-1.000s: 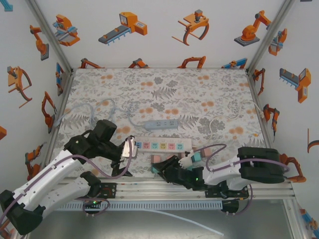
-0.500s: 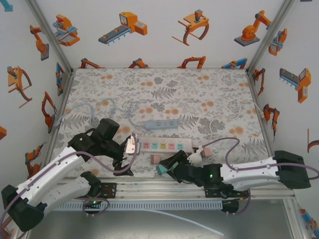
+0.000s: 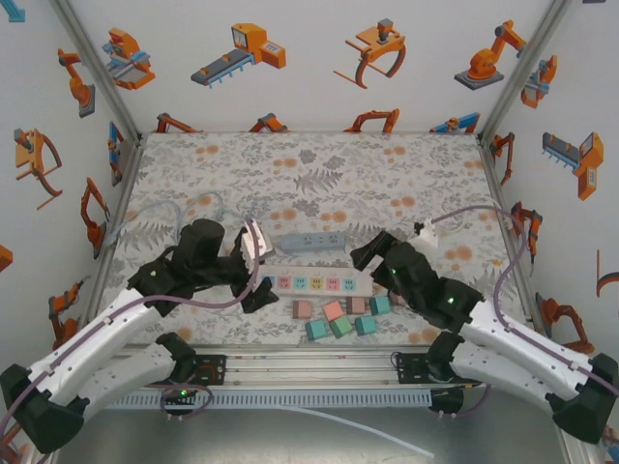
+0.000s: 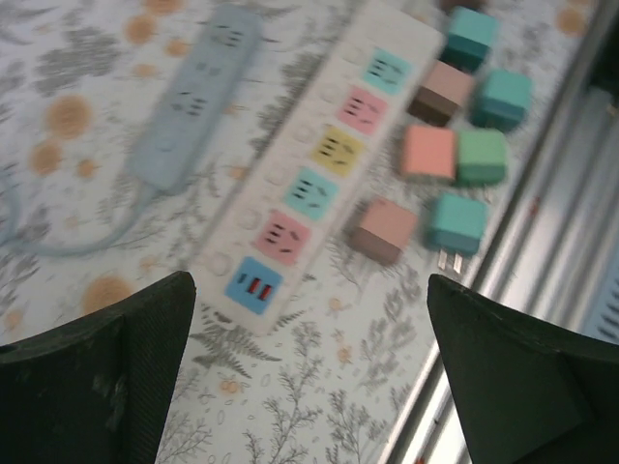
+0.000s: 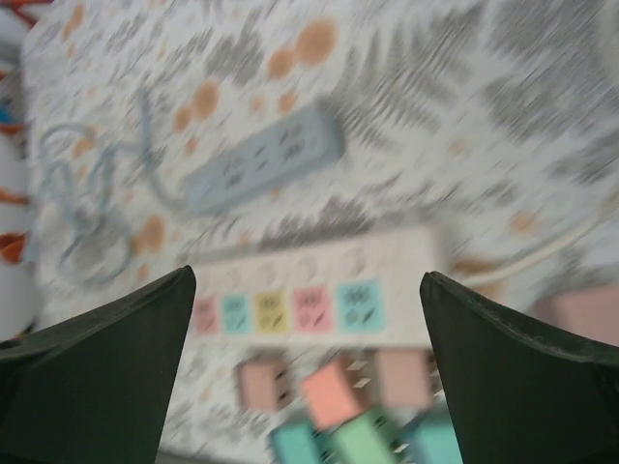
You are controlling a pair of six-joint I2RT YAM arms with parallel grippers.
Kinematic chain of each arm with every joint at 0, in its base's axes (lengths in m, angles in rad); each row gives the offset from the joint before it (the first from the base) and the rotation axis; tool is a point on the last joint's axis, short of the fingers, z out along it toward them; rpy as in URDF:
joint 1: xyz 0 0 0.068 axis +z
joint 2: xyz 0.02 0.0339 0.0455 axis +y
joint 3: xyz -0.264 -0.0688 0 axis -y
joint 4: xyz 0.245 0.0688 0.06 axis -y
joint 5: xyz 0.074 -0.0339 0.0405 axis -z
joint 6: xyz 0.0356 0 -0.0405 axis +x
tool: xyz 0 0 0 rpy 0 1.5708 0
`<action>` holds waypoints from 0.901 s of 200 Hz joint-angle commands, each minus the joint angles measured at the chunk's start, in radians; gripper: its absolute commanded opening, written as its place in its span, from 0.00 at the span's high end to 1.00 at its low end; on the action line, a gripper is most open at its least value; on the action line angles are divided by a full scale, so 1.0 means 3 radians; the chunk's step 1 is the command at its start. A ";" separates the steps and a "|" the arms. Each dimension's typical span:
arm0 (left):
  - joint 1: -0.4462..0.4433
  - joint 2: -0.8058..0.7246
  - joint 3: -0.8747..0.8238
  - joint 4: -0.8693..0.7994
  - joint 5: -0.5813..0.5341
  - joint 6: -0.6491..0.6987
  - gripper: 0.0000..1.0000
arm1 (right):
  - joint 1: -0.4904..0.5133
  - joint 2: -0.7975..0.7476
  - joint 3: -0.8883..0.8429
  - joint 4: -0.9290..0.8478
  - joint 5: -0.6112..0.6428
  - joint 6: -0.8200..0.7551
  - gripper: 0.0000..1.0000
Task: Pull the plug off the socket
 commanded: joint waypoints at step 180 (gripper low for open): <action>0.2032 0.2217 -0.1008 0.3700 -0.1658 -0.0474 0.03 | -0.2574 0.2600 -0.0782 0.4153 -0.1110 -0.2967 0.00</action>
